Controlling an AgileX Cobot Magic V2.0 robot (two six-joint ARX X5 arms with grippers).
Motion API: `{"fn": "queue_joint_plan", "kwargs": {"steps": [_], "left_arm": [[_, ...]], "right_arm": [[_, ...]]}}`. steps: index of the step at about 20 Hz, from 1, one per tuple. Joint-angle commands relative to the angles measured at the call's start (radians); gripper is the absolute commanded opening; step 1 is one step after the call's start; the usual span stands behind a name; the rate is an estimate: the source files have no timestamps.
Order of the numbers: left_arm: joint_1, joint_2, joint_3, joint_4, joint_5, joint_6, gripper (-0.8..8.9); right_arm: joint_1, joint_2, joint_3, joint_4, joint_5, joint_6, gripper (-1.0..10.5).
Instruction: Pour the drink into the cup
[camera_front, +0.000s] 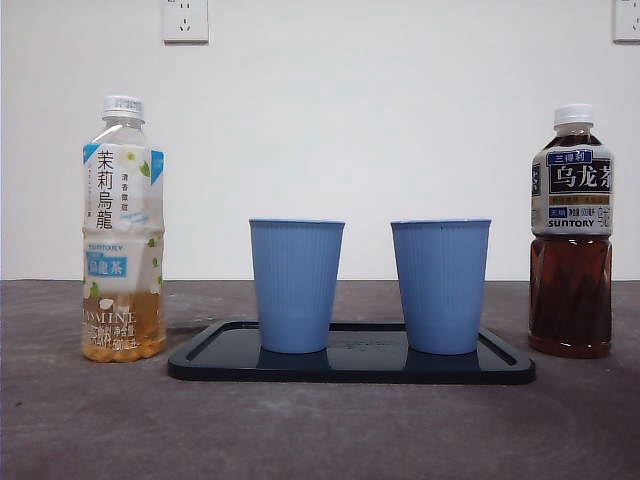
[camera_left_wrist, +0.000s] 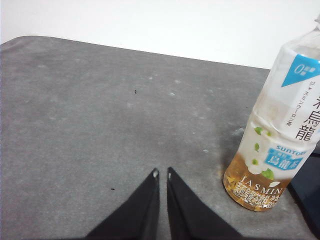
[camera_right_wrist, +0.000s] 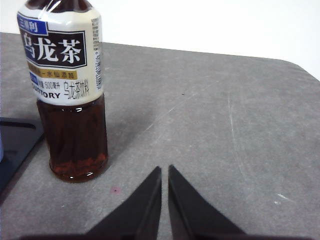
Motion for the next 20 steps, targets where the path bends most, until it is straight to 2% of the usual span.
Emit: {"fn": "queue_joint_plan", "kwargs": {"steps": [1, 11, 15, 20], "left_arm": [[0.002, -0.001, -0.021, 0.019, -0.005, 0.0, 0.24], [0.002, -0.001, -0.021, 0.034, -0.005, 0.001, 0.25], [0.002, -0.001, -0.021, 0.032, -0.005, 0.001, 0.24], [0.002, -0.001, -0.021, 0.031, -0.005, 0.0, 0.21]], "right_arm": [[0.003, -0.002, -0.006, 0.01, -0.001, 0.008, 0.2], [0.003, -0.002, -0.006, 0.011, -0.005, 0.028, 0.2], [0.003, -0.002, -0.006, 0.009, -0.021, 0.121, 0.2], [0.003, -0.002, -0.006, 0.001, -0.056, 0.166, 0.2]]}}
